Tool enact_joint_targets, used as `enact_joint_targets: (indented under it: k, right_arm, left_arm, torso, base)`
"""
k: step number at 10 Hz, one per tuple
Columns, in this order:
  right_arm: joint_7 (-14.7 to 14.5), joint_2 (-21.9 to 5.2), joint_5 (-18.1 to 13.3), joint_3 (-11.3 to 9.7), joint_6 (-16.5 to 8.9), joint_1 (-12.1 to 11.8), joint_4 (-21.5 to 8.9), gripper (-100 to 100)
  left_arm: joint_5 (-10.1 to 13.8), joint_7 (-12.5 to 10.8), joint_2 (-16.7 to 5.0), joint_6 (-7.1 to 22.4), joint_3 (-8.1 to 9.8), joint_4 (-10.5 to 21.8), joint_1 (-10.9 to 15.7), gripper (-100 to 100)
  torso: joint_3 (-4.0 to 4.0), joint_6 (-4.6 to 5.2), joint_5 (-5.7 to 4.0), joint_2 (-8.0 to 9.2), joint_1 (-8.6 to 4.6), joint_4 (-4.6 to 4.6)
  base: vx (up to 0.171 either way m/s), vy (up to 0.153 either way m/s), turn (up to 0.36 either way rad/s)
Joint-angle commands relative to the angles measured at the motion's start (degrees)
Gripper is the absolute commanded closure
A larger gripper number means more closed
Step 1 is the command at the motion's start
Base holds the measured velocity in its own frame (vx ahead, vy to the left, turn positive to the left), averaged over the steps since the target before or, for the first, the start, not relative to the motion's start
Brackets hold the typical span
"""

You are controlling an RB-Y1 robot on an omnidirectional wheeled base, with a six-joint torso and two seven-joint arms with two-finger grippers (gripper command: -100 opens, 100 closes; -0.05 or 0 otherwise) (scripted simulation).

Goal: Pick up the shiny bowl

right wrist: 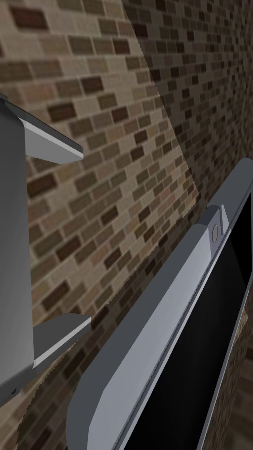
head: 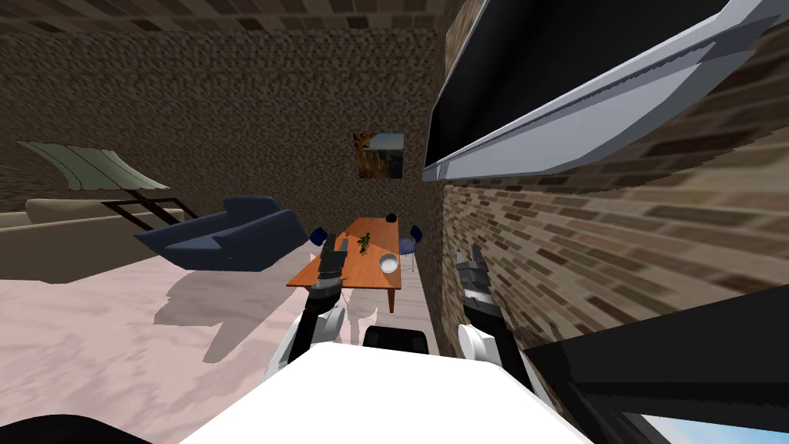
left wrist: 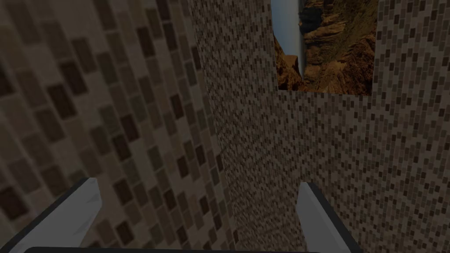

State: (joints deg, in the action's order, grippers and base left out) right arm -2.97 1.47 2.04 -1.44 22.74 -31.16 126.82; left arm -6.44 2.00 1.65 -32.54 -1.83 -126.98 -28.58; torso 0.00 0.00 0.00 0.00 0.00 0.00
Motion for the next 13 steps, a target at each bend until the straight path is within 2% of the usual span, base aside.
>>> enact_joint_targets:
  k: [1, 4, 5, 6, 7, 8, 9, 10, 11, 12, 13]
  right_arm:
    - [0.0, 0.0, 0.0, 0.0, 0.0, 0.0, 0.0, 0]
    - [0.0, 0.0, 0.0, 0.0, 0.0, 0.0, 0.0, 0]
    - [0.0, 0.0, 0.0, 0.0, 0.0, 0.0, 0.0, 0]
    - [0.0, 0.0, 0.0, 0.0, 0.0, 0.0, 0.0, 0]
    - [0.0, 0.0, 0.0, 0.0, 0.0, 0.0, 0.0, 0]
    - [0.0, 0.0, 0.0, 0.0, 0.0, 0.0, 0.0, 0]
    - [0.0, 0.0, 0.0, 0.0, 0.0, 0.0, 0.0, 0]
    - [0.0, 0.0, 0.0, 0.0, 0.0, 0.0, 0.0, 0]
    - [0.0, 0.0, 0.0, 0.0, 0.0, 0.0, 0.0, 0]
    - [0.0, 0.0, 0.0, 0.0, 0.0, 0.0, 0.0, 0]
    - [0.0, 0.0, 0.0, 0.0, 0.0, 0.0, 0.0, 0]
  left_arm:
    - [0.41, 0.54, -2.05, 2.23, -0.09, 0.72, 1.14, -100]
    - [1.33, 1.78, -5.01, 6.92, -0.23, 2.57, 3.84, -100]
    - [1.33, 1.78, -5.01, 7.59, -0.23, 2.57, 3.84, -100]
    - [1.72, 2.32, -5.89, 9.67, -0.28, 3.43, 5.04, -100]
    - [1.72, 2.32, -5.89, 9.96, -0.28, 3.43, 5.04, -100]
    - [2.14, 2.9, -6.68, 12.2, -0.31, 4.4, 6.36, -100]
    - [2.14, 2.9, -6.68, 12.6, -0.31, 4.4, 6.36, -100]
    - [2.58, 3.53, -7.37, 15.02, -0.34, 5.48, 7.79, -100]
    - [2.58, 3.53, -7.37, 15.46, -0.34, 5.48, 7.79, -100]
    - [3.04, 4.18, -7.96, 17.87, -0.35, 6.67, 9.32, -100]
    - [3.04, 4.18, -7.96, 18.54, -0.35, 6.67, 9.32, -100]
  torso:
    - [0.0, 0.0, 0.0, 0.0, 0.0, 0.0]
    - [-0.01, 0.01, 0.01, -0.01, 0.02, 0.0]
    - [-0.01, 0.01, 0.0, -0.02, 0.02, 0.0]
    - [-0.01, 0.0, 0.0, -0.02, 0.01, 0.0]
    - [-0.01, 0.01, 0.0, -0.02, 0.0, 0.0]
    - [-0.01, -0.01, 0.0, -0.01, 0.0, 0.0]
    - [-0.01, 0.01, 0.0, -0.02, 0.0, 0.0]
    - [-0.01, -0.01, 0.0, -0.01, 0.0, 0.0]
    - [-0.01, 0.01, 0.0, -0.02, -0.01, -0.01]
    - [-0.01, -0.01, 0.0, -0.01, -0.01, -0.01]
    - [-0.02, 0.01, 0.0, -0.03, -0.01, -0.01]
  base:
    - [-0.001, -0.001, -0.05]
    - [-0.001, 0.0, -0.061]
    - [0.0, 0.001, -0.017]
    - [0.0, -0.002, -0.053]
    - [0.0, -0.001, -0.023]
    - [0.0, -0.003, -0.05]
    - [0.0, -0.001, -0.025]
    - [0.0, -0.003, -0.041]
    - [0.001, -0.002, -0.035]
    - [0.001, -0.004, -0.072]
    - [0.001, -0.002, -0.023]
